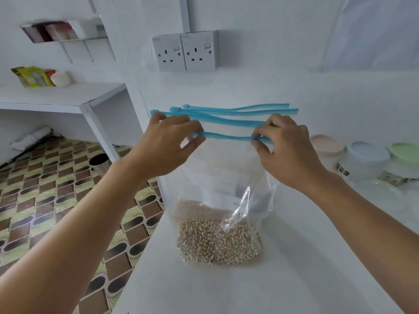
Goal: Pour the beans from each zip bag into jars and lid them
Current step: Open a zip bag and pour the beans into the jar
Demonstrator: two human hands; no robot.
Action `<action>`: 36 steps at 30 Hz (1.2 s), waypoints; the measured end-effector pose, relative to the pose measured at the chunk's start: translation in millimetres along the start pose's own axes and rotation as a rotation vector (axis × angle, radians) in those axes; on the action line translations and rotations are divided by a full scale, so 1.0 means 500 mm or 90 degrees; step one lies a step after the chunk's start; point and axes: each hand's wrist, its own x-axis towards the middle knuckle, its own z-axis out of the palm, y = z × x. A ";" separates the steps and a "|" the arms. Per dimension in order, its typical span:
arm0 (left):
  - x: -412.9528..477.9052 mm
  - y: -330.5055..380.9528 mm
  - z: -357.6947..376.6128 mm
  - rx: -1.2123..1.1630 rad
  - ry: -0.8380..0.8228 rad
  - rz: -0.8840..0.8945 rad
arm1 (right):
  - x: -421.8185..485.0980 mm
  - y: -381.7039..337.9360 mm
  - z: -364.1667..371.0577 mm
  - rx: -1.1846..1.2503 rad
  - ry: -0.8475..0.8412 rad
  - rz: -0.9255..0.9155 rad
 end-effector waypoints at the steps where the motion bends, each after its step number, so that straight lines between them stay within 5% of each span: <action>1: 0.005 0.003 -0.015 -0.036 -0.021 0.011 | -0.005 -0.001 -0.008 0.020 0.015 -0.010; 12: 0.036 0.149 -0.091 -0.261 -0.006 0.017 | -0.060 0.059 -0.137 0.166 0.086 -0.011; 25: 0.096 0.406 -0.040 -0.440 0.079 -0.238 | -0.003 0.208 -0.207 0.176 0.099 0.040; 36: 0.117 0.566 -0.009 -0.659 -0.035 -0.338 | -0.069 0.283 -0.196 0.234 0.062 0.060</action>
